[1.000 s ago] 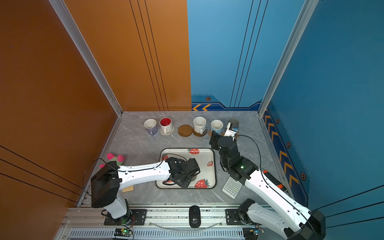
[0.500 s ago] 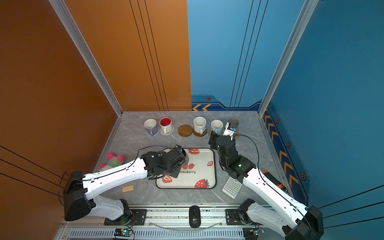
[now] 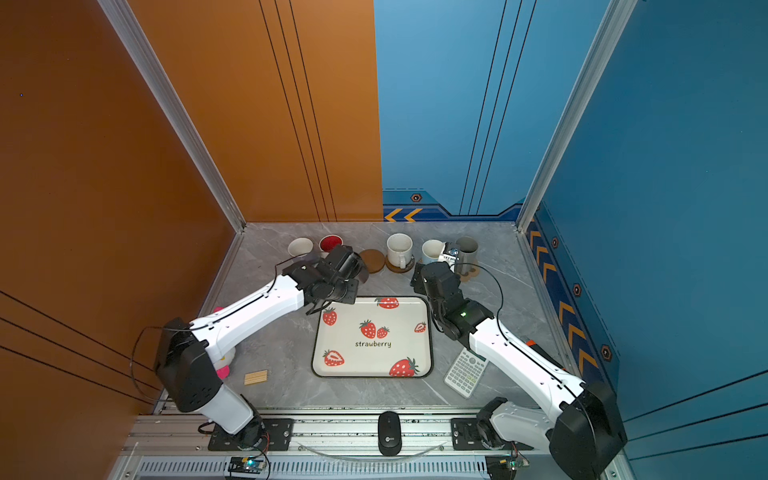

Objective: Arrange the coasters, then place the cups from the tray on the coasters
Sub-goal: 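Lift the black mug and carry it toward the empty wooden coaster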

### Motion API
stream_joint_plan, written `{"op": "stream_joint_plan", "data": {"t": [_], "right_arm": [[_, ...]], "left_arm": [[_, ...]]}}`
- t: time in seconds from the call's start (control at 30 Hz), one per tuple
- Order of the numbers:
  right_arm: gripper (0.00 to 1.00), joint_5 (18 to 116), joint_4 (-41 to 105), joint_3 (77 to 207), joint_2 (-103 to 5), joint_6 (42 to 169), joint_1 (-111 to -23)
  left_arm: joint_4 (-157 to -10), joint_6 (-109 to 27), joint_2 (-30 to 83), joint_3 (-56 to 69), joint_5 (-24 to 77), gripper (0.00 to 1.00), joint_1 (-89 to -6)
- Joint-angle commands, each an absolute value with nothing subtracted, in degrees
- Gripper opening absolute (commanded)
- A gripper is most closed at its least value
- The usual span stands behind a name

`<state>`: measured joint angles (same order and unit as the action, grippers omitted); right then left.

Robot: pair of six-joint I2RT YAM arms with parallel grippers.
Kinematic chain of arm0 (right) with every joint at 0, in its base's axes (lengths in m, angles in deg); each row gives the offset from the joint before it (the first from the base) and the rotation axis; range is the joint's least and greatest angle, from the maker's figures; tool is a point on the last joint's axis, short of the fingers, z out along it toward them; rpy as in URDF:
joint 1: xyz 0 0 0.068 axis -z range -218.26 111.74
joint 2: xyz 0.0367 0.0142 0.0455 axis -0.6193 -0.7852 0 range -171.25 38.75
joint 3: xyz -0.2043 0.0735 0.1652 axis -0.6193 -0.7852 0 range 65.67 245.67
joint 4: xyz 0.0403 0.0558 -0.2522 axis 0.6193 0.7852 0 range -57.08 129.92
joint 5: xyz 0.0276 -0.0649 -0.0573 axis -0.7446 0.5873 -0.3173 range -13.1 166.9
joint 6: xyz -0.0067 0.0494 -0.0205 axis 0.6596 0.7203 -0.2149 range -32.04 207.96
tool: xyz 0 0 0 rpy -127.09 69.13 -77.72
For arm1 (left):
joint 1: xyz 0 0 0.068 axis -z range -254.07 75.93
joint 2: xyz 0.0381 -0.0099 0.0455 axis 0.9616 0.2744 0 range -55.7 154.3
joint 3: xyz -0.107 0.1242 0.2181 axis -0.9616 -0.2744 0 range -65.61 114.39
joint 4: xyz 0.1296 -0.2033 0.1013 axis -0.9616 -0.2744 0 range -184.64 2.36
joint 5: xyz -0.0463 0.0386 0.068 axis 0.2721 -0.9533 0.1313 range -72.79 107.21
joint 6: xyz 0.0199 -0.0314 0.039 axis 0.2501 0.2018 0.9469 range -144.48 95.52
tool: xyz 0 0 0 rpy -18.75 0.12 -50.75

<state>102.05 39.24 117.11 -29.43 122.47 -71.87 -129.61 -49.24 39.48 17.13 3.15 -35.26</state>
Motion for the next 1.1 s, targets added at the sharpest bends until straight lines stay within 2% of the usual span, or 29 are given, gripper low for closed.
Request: {"op": "stream_joint_plan", "data": {"t": [0.0,0.57,1.07], "right_arm": [[0.76,100.55,37.61,118.86,-29.85,122.47,-70.99],[0.76,99.19,36.1,115.42,-26.86,122.81,-66.86],[0.76,97.56,35.24,115.93,-29.24,123.3,-66.17]], "left_arm": [[-125.25,-45.63,43.54,24.1,2.14,0.0,-37.18],[-126.41,-43.38,67.98,49.86,7.28,0.0,-43.56],[-129.76,-42.78,76.07,56.13,6.58,0.0,-43.57]]}}
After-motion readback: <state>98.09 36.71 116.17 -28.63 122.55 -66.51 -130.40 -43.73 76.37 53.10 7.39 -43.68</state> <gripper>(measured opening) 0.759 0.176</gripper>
